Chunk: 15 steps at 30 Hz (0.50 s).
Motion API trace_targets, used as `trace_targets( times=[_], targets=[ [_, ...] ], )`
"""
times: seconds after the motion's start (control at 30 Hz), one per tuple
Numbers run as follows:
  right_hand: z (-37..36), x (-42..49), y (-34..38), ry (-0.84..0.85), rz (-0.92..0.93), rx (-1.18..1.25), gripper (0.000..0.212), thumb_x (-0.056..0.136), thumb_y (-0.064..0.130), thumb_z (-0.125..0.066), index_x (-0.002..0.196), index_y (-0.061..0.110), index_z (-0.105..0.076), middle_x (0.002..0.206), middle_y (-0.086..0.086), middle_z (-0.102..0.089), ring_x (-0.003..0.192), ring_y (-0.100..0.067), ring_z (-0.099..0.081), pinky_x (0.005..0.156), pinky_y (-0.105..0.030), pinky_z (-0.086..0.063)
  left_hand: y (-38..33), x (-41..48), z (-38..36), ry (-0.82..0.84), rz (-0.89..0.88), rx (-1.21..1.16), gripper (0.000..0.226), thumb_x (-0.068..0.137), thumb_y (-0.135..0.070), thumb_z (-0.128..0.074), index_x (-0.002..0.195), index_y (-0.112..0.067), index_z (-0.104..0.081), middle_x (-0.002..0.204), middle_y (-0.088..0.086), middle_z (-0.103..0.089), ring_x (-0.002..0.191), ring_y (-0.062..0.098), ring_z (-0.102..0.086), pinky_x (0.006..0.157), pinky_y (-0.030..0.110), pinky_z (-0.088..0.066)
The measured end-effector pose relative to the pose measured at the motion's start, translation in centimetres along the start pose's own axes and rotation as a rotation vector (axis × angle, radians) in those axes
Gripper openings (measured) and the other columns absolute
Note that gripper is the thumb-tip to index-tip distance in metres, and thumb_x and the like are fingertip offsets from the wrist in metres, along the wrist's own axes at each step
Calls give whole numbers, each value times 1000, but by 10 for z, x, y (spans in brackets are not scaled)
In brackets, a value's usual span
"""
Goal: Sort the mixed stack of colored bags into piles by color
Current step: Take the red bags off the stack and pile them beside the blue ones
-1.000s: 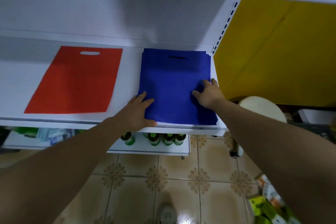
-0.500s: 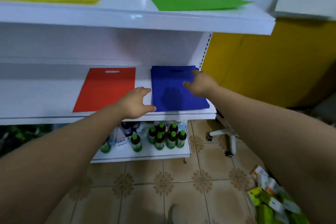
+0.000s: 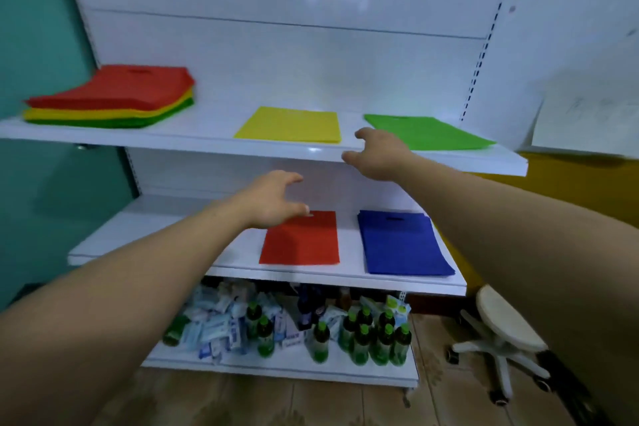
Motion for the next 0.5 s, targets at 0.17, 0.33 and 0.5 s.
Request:
trace_targets(
  times=[0.17, 0.33, 0.5],
  targets=[
    [11, 27, 87, -35, 124, 50, 63, 94, 44, -52, 146, 13, -34, 147, -10, -41, 134, -27, -39, 103, -33, -34, 51, -33, 65, -125, 101, 3, 66, 88, -34, -64, 144, -15, -36, 151, 4, -33, 138, 17, -31, 106, 21, -24],
    [-7, 72, 165, -19, 254, 98, 62, 94, 43, -51, 146, 13, -34, 146, -8, -43, 135, -25, -37, 103, -32, -33, 122, -44, 111, -206, 228, 19, 67, 85, -37, -66, 143, -19, -38, 151, 1, -34, 137, 17, -33, 109, 24, -25],
    [-29, 136, 231, -29, 350, 142, 62, 94, 44, -50, 145, 13, -34, 143, -9, -46, 133, -26, -39, 102, -32, -33, 193, -32, 155, -286, 318, 82, 68, 84, -38, -67, 143, -19, -38, 151, 0, -36, 137, 17, -34, 109, 26, -26]
  ],
)
Point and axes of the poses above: each hand's wrist, its own x-axis towards the middle knuckle, its own z-axis out of the back of the hand, y = z × x, the point moved 4 cm from there along x, towards the middle knuckle
